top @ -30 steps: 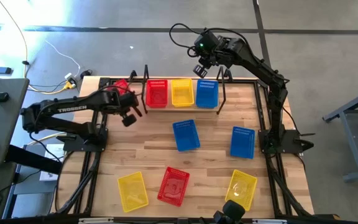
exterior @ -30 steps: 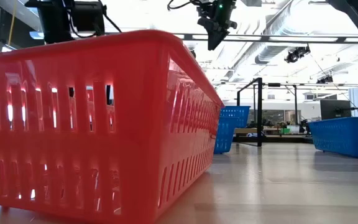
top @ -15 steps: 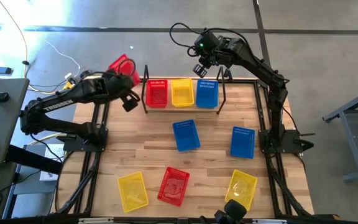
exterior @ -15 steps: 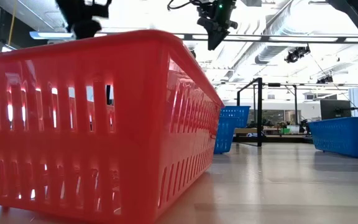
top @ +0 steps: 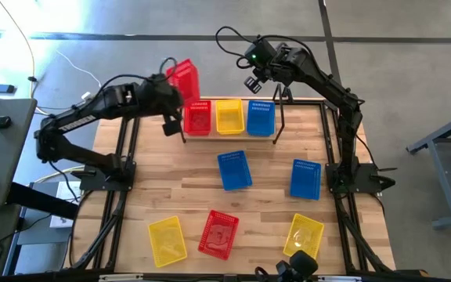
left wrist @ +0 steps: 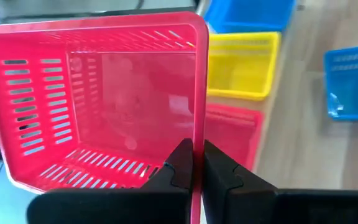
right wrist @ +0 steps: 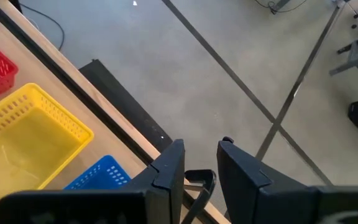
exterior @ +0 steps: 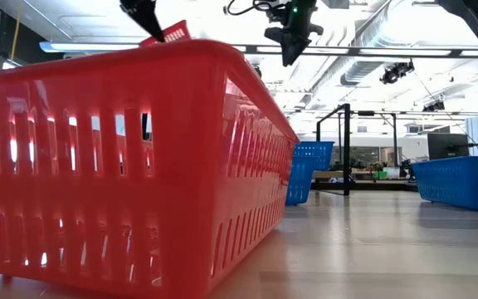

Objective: Stack baskets on shelf by color
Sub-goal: Stack the top red bin on top of the red bin

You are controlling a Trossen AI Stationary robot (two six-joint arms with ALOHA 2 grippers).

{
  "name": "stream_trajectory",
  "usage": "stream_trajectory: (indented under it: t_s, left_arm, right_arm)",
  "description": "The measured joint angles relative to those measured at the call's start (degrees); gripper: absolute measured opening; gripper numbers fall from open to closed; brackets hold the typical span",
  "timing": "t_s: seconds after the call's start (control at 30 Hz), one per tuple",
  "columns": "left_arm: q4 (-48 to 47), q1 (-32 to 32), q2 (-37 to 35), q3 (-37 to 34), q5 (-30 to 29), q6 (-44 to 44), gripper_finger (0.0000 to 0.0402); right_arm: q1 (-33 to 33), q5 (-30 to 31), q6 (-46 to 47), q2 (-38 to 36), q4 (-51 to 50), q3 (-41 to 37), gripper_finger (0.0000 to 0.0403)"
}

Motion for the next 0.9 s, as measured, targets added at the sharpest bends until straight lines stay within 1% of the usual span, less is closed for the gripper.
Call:
stream_trajectory:
  t_s: [0.13, 0.3, 0.4, 0.7, 0.9]
  left_arm:
    - [-0.05, -1.61, 4.55, 1.96, 2.14, 1.28, 0.0000]
    - [-0.80, -2.89, 8.95, 2.31, 2.87, 1.82, 0.0000]
    - [-1.93, -2.95, 11.24, 2.31, 4.28, 1.76, 0.0000]
    - [-4.37, -3.22, 16.35, 2.33, 4.26, -0.08, 0.0000]
    - [-6.53, -3.22, 18.77, 2.33, 3.77, 1.03, 0.0000]
  right_arm:
    - [0.00, 0.00, 0.01, 0.00, 0.00, 0.00, 0.0083]
    - [0.00, 0.00, 0.00, 0.00, -0.02, 0.00, 0.0083]
    - [0.00, -0.03, -0.04, 0.00, -0.01, 0.00, 0.0083]
    - [0.00, -0.22, -0.09, 0.00, -0.02, 0.00, 0.0083]
    - [0.00, -0.22, -0.14, 0.00, -0.02, 0.00, 0.0083]
